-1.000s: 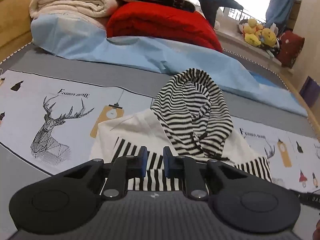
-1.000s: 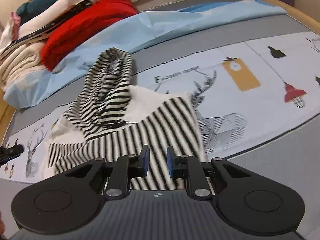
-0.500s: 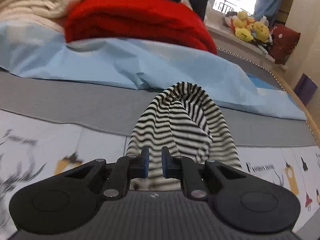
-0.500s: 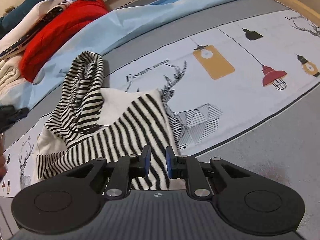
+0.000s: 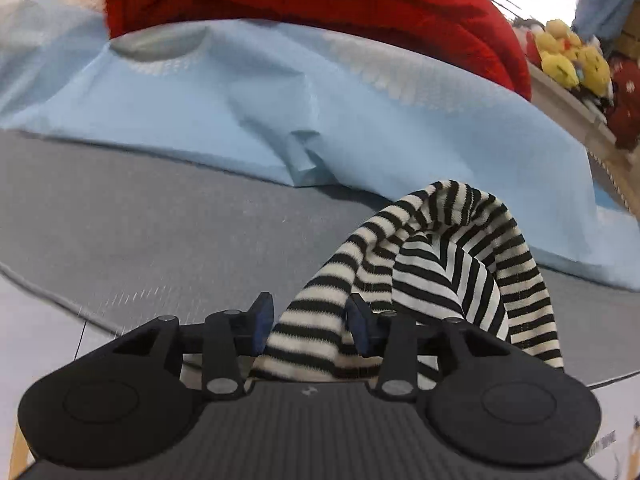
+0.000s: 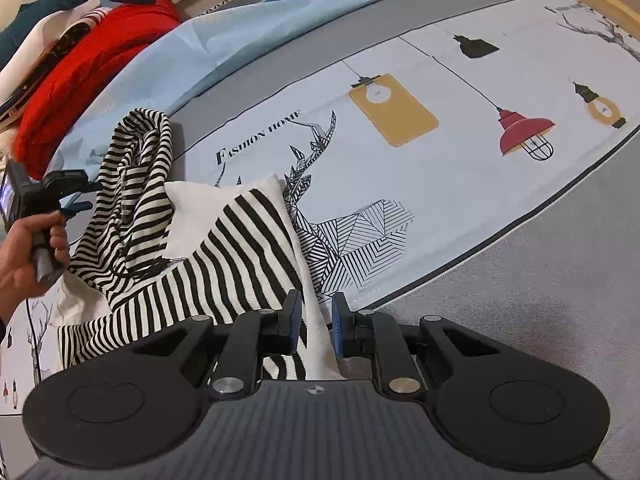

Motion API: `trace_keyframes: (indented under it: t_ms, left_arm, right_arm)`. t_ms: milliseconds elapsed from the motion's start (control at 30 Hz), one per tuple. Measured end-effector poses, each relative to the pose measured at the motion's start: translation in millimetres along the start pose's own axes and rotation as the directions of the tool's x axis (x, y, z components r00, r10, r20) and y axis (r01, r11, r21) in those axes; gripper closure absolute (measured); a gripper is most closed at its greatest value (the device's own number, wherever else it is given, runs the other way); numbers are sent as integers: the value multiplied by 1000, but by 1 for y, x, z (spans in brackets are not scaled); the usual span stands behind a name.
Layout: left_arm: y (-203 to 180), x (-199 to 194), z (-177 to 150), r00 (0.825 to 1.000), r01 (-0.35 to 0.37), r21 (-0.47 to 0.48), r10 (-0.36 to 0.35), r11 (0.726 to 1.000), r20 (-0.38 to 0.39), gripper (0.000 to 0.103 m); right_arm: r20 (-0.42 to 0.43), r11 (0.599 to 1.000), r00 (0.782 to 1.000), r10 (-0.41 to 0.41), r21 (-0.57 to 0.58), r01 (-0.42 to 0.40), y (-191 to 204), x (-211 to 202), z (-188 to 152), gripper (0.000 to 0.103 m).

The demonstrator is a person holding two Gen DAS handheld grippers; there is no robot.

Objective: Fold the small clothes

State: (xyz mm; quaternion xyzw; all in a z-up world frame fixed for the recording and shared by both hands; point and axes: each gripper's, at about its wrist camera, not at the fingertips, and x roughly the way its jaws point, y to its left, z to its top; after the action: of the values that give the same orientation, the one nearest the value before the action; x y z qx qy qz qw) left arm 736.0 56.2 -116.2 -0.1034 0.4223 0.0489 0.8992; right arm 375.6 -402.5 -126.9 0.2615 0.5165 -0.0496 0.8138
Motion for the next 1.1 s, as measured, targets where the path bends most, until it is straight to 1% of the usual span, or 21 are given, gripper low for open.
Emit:
trace_keyframes:
  t_ms: [33,100,200,267,333,433,467,533,567,633,700,733,767,800,833,867,900,967,1000,1033,1100]
  left_arm:
    - [-1,-1,2,1000,7,26,-7,1000,2,77]
    - [-8,-6,3,999,43,87,-41,995,-16,102]
    - [-16,-32,-6,999,38,190,-41,981,15,103]
    - [-17,-65,-18,996,69,213,-80,975,41,103]
    - [-17,-110,-39,988,113,239,-134,965,75,103]
    - [-18,-200,-91,961,179,338,-237,924,141,103]
    - [-13,-235,-116,949,208,366,-278,907,149,103]
    - [-1,-285,-161,938,262,368,-325,892,123,103]
    - [6,-306,-185,938,282,364,-335,888,90,102]
    - [22,-336,-229,950,281,357,-310,891,25,101]
    - [34,-349,-251,977,213,345,-210,914,-44,100]
    - [40,-355,-251,984,176,329,-171,928,-42,100]
    - [46,-360,-246,987,158,289,-157,944,-29,100]
    - [53,-365,-236,986,163,216,-165,963,-11,96]
    - [60,-368,-228,983,180,128,-183,975,6,87]
    - [68,-366,-218,978,209,29,-210,977,17,82]
    - [74,-359,-211,971,239,-64,-238,969,16,75]
    - [78,-335,-207,961,268,-186,-277,945,-19,75]
    - [76,-321,-210,956,275,-219,-291,936,-44,75]
    - [72,-307,-216,951,272,-232,-297,934,-80,73]
    - [64,-284,-223,953,183,-263,-236,947,-191,68]
  right_arm:
    - [-2,1000,1000,-1,-1,1,0,1,0,86]
    - [-3,1000,1000,-5,-3,5,0,1,0,86]
    - [-6,1000,1000,-5,10,6,0,0,1,86]
    - [-2,1000,1000,2,8,-2,3,-1,2,86]
    - [7,1000,1000,11,8,-11,6,-4,2,86]
    - [18,1000,999,26,16,-27,10,-9,3,86]
    - [21,999,999,31,17,-32,11,-10,2,86]
    - [27,999,999,42,19,-43,14,-13,1,86]
    - [30,999,999,45,21,-46,16,-14,1,86]
    - [34,998,998,54,24,-55,19,-16,0,86]
    - [35,998,997,62,21,-63,24,-17,-1,86]
    - [34,998,997,66,17,-67,27,-17,-2,86]
    - [32,997,997,72,14,-72,30,-17,-3,86]
    - [29,997,996,80,10,-81,33,-16,-4,86]
    - [25,996,996,90,5,-90,36,-16,-5,86]
    - [22,995,995,100,-1,-100,40,-16,-7,86]
    - [18,994,994,111,-7,-111,43,-16,-8,86]
    - [15,991,991,130,-15,-130,50,-15,-12,86]
    - [11,990,990,137,-17,-137,53,-14,-13,86]
    - [6,990,990,143,-19,-142,56,-12,-14,86]
    - [-6,988,988,152,-16,-152,60,-8,-17,86]
